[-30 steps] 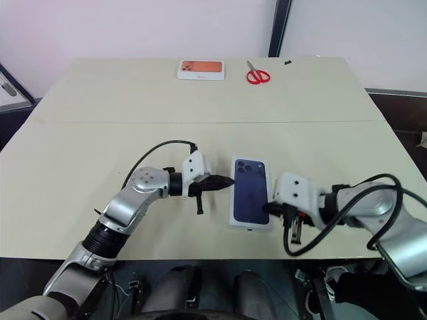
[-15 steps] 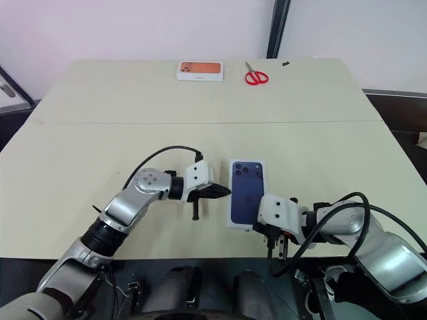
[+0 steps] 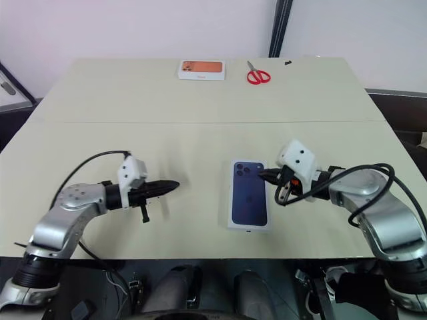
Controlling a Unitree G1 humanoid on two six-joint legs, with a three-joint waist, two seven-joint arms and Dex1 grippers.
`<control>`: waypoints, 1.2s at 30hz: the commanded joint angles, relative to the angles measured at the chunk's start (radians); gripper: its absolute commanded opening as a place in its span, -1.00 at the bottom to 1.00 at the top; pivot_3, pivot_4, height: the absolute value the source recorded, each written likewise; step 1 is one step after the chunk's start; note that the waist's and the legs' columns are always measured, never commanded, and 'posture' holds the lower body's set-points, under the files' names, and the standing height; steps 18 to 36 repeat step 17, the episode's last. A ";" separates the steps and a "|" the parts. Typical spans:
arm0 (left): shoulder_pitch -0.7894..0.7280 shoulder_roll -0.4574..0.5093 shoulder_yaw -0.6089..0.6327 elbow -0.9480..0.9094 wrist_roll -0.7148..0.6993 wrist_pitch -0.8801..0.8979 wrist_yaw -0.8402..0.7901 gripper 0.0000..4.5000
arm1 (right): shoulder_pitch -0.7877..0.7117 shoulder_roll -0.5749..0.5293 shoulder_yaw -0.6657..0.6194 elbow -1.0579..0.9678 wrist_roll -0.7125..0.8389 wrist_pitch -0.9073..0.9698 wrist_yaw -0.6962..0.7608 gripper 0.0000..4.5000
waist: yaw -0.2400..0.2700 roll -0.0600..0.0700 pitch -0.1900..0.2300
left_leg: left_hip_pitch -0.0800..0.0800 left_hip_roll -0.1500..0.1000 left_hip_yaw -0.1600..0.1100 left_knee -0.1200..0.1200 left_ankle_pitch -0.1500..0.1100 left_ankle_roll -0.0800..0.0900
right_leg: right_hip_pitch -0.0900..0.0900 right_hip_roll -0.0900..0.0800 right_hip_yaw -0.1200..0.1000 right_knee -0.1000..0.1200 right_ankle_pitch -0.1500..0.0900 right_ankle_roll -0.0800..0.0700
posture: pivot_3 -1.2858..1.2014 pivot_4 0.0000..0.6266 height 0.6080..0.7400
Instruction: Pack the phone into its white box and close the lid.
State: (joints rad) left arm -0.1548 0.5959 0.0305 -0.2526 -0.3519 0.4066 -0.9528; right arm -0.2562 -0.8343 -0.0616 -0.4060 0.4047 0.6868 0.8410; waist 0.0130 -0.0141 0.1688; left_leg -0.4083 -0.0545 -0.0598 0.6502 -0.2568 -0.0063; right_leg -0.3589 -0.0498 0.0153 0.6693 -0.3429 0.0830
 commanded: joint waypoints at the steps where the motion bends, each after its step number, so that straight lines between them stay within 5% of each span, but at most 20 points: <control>1: 0.044 0.002 0.141 -0.059 -0.048 -0.019 0.075 -1.00 | -0.074 0.042 -0.038 0.128 -0.016 -0.070 -0.034 -0.98 | -0.002 0.000 0.000 | 0.000 0.000 0.000 0.000 0.000 0.000 | 0.000 0.000 0.000 0.000 0.000 0.000 | 0.03 -0.52 1.00; 13: 0.171 -0.020 0.259 -0.137 -0.066 -0.035 0.222 -1.00 | -0.220 0.127 -0.001 0.420 -0.025 -0.200 0.045 -0.98 | -0.008 0.002 0.001 | 0.000 0.000 0.001 -0.002 0.000 0.000 | -0.002 0.000 0.000 0.001 0.000 0.000 | 0.03 -0.52 1.00; 36: 0.197 -0.024 0.255 -0.152 -0.063 -0.038 0.248 -1.00 | -0.234 0.149 0.011 0.435 -0.025 -0.201 0.064 -0.98 | -0.008 0.002 0.001 | 0.000 0.000 0.001 -0.002 0.000 0.000 | -0.002 0.000 0.001 0.001 0.000 0.000 | 0.03 -0.52 1.00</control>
